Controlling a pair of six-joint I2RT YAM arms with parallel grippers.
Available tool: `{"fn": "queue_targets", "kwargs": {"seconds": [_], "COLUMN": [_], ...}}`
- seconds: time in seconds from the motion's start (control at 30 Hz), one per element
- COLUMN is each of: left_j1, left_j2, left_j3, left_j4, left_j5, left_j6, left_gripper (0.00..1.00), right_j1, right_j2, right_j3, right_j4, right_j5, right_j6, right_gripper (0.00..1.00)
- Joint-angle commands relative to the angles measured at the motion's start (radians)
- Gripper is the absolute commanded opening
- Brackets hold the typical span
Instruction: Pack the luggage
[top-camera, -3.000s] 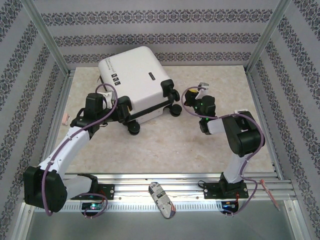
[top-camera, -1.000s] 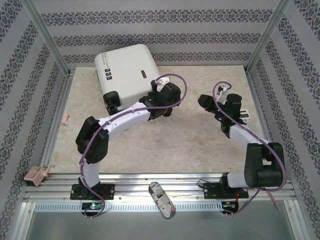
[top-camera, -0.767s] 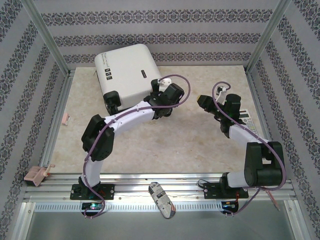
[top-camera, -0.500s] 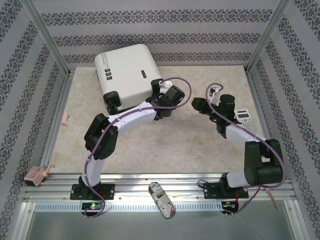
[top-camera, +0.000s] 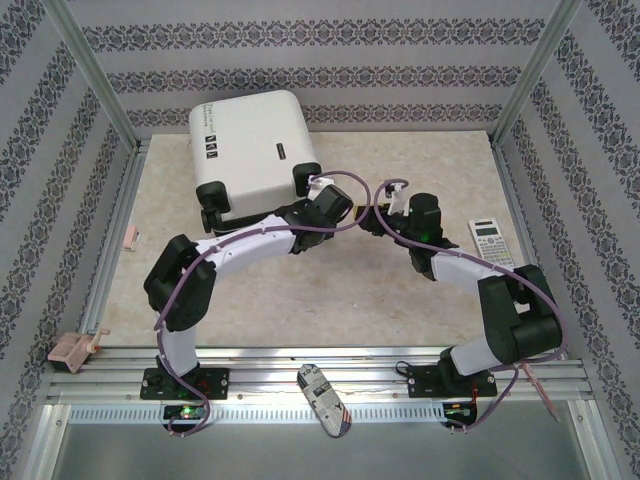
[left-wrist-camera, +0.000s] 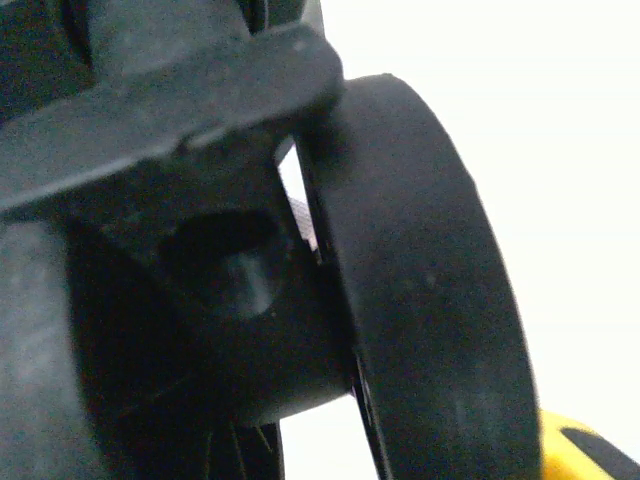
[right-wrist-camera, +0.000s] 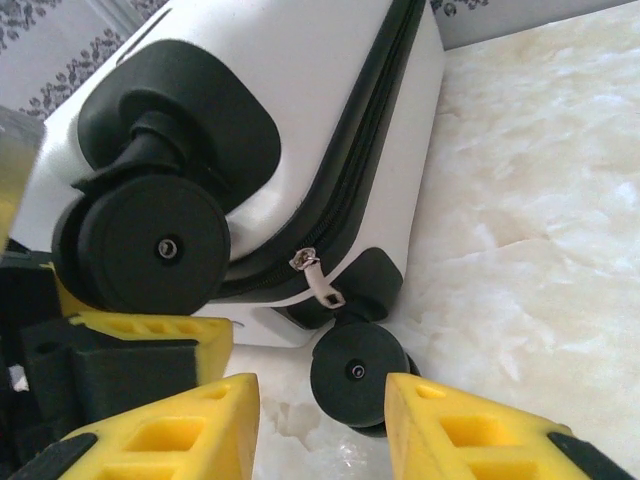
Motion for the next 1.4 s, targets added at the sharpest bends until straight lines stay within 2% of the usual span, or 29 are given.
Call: {"fn": "queue_targets", "kwargs": {"seconds": [0.0, 0.17, 0.47, 0.5, 0.53, 0.6, 0.63, 0.7, 0.87, 1.17, 1.37], "left_j1": [0.028, 0.028, 0.045, 0.045, 0.045, 0.045, 0.045, 0.045, 0.045, 0.055, 0.089], "left_j2": [-0.116, -0.214, -0.430, -0.451, -0.471, -0.499, -0.509, -0.514, -0.474, -0.325, -0.296], "left_j3": [-0.016, -0.094, -0.238, -0.250, -0.261, -0.269, -0.267, -0.257, -0.219, -0.120, -0.137], "left_j4": [0.063, 0.037, -0.124, -0.128, -0.125, -0.127, -0.127, -0.125, -0.115, -0.174, -0.118], "left_j5": [-0.012, 0.048, 0.067, 0.079, 0.100, 0.121, 0.129, 0.154, 0.225, 0.102, 0.119], "left_j6": [0.042, 0.035, 0.041, 0.048, 0.052, 0.045, 0.038, 0.029, 0.015, -0.065, -0.073], "left_gripper": [0.40, 0.39, 0.40, 0.43, 0.50, 0.74, 0.80, 0.84, 0.86, 0.88, 0.85], "right_j1": [0.023, 0.052, 0.111, 0.117, 0.123, 0.135, 0.141, 0.149, 0.157, 0.160, 0.162], "right_j2": [0.014, 0.026, 0.058, 0.061, 0.065, 0.072, 0.079, 0.091, 0.112, 0.097, 0.100], "right_j3": [0.000, 0.004, 0.009, 0.010, 0.012, 0.017, 0.020, 0.029, 0.043, 0.030, 0.028], "right_j4": [0.049, 0.050, 0.052, 0.052, 0.052, 0.052, 0.051, 0.046, 0.049, 0.041, 0.043], "right_j5": [0.029, 0.035, 0.054, 0.055, 0.055, 0.056, 0.058, 0.054, 0.049, 0.049, 0.042], "right_j6": [-0.050, -0.066, -0.080, -0.083, -0.085, -0.094, -0.100, -0.108, -0.110, -0.113, -0.115], "right_gripper": [0.38, 0.38, 0.38, 0.38, 0.38, 0.38, 0.38, 0.38, 0.38, 0.38, 0.38]}}
